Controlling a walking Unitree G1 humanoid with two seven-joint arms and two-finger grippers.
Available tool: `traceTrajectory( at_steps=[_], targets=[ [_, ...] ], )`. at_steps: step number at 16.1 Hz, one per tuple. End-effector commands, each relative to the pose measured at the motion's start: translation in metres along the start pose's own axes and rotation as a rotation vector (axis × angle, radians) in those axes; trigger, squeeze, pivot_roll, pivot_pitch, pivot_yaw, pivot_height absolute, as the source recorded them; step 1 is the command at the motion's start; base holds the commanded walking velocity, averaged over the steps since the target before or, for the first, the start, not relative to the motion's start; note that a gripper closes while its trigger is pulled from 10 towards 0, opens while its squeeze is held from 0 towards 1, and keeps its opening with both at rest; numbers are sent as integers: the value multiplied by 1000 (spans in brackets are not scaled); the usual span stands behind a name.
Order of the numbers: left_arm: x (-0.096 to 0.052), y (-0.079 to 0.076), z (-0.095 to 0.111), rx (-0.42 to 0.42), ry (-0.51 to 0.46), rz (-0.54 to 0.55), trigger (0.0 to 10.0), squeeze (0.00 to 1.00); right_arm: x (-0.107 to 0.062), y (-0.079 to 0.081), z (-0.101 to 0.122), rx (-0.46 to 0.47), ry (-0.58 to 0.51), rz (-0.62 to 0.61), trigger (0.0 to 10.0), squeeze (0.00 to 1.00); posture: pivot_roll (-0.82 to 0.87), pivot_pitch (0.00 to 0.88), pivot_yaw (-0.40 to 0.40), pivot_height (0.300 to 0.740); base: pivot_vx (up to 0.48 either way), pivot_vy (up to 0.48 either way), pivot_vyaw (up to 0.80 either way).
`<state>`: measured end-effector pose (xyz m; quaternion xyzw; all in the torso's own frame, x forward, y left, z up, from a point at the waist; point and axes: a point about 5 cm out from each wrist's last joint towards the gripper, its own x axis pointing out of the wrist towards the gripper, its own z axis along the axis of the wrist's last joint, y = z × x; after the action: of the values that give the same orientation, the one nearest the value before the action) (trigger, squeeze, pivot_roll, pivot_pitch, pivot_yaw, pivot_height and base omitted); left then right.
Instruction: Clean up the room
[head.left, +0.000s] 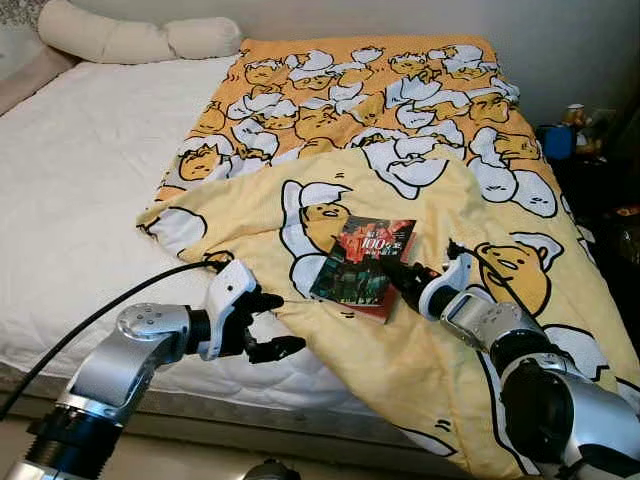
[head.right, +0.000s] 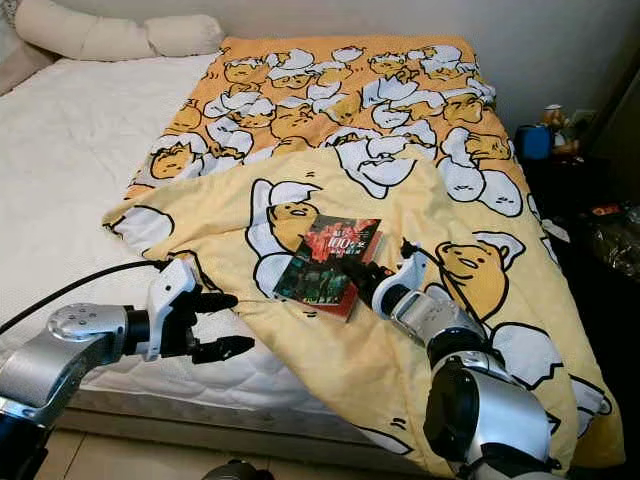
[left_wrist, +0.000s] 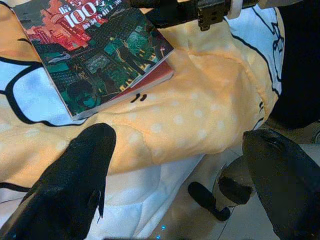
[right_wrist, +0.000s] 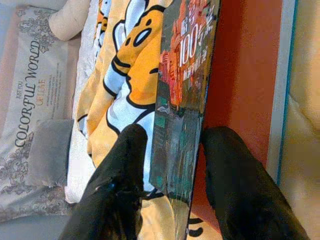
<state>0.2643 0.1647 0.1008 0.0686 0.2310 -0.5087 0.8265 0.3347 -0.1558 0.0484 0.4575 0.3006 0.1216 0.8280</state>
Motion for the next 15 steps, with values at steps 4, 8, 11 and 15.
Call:
traceTrajectory(
  at_steps=[4, 8, 11, 15],
  targets=[
    [-2, 2, -4, -5, -11, 43, 10000, 1000, -2, -8, -2, -44, -22, -28, 0, 0, 33, 0, 98, 740, 0, 0, 0],
    [-8, 3, 10, 22, -132, 185, 10000, 1000, -1, -1, 7, -222, -77, -8, 0, 0, 10, 0, 124, 740, 0, 0, 0],
    [-19, 3, 16, 11, -207, 295, 10000, 1000, -2, 14, 18, -320, -142, 108, 0, 0, -8, 0, 130, 740, 0, 0, 0],
    [-28, 12, 33, -43, -351, 413, 10000, 1000, -17, 42, 29, -320, -191, 457, 0, 0, 14, 0, 96, 740, 0, 0, 0]
  ],
)
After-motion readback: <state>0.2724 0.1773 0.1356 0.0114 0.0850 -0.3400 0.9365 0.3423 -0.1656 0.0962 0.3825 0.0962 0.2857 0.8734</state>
